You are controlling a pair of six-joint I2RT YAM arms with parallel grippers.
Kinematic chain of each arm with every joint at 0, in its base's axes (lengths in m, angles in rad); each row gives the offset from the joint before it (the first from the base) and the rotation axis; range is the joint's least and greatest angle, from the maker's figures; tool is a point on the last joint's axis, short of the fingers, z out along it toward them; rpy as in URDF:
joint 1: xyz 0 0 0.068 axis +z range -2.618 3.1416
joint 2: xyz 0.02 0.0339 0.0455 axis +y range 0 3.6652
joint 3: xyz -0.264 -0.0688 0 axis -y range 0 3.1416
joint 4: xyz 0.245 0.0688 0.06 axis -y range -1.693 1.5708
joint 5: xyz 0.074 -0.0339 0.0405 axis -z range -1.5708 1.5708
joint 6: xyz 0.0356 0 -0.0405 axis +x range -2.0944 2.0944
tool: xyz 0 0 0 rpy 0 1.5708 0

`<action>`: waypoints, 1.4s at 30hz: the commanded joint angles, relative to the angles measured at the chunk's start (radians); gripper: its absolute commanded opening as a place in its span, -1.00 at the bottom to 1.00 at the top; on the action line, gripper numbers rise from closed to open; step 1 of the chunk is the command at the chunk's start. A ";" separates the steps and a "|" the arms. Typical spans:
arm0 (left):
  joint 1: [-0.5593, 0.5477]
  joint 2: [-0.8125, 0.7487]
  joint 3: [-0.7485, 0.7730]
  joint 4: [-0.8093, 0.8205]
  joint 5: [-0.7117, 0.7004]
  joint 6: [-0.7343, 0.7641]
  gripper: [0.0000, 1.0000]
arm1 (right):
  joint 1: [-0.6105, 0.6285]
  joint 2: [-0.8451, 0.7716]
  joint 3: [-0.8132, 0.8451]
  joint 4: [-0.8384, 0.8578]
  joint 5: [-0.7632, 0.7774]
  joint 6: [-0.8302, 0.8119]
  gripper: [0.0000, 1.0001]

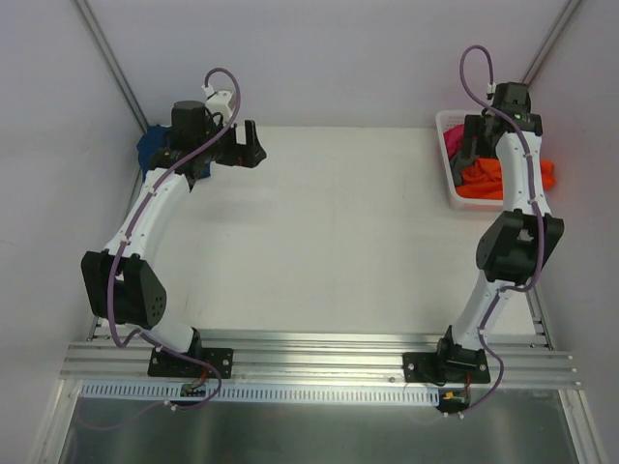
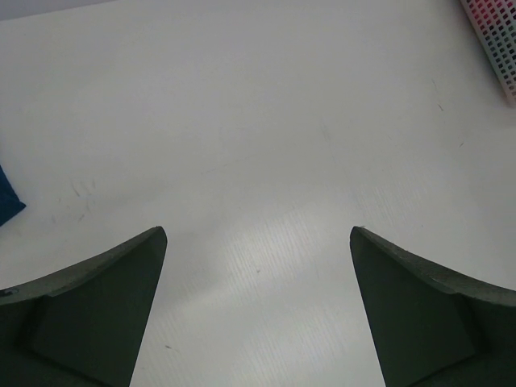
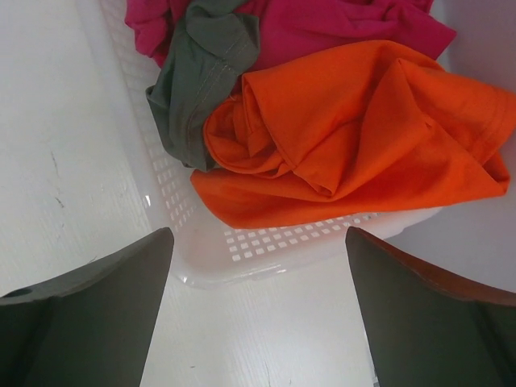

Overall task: Fold and stack the t-shirts
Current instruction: Grab the tshirt from the pile

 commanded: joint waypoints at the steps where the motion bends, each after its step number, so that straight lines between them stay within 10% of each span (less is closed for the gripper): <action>1: -0.005 -0.014 -0.006 -0.006 0.076 -0.007 0.98 | -0.022 0.062 0.081 0.003 0.032 -0.017 0.85; 19: -0.003 0.058 0.162 -0.127 0.175 0.097 0.96 | -0.138 0.244 0.141 0.042 0.114 -0.074 0.72; 30: -0.003 0.110 0.256 -0.195 0.206 0.145 0.72 | -0.157 0.332 0.176 0.020 0.012 -0.132 -0.34; 32: -0.003 0.110 0.265 -0.207 0.201 0.159 0.74 | -0.163 0.344 0.189 0.017 -0.004 -0.136 -0.99; 42: -0.003 0.144 0.316 -0.224 0.151 0.190 0.77 | -0.177 0.223 0.213 -0.031 -0.124 -0.050 -0.99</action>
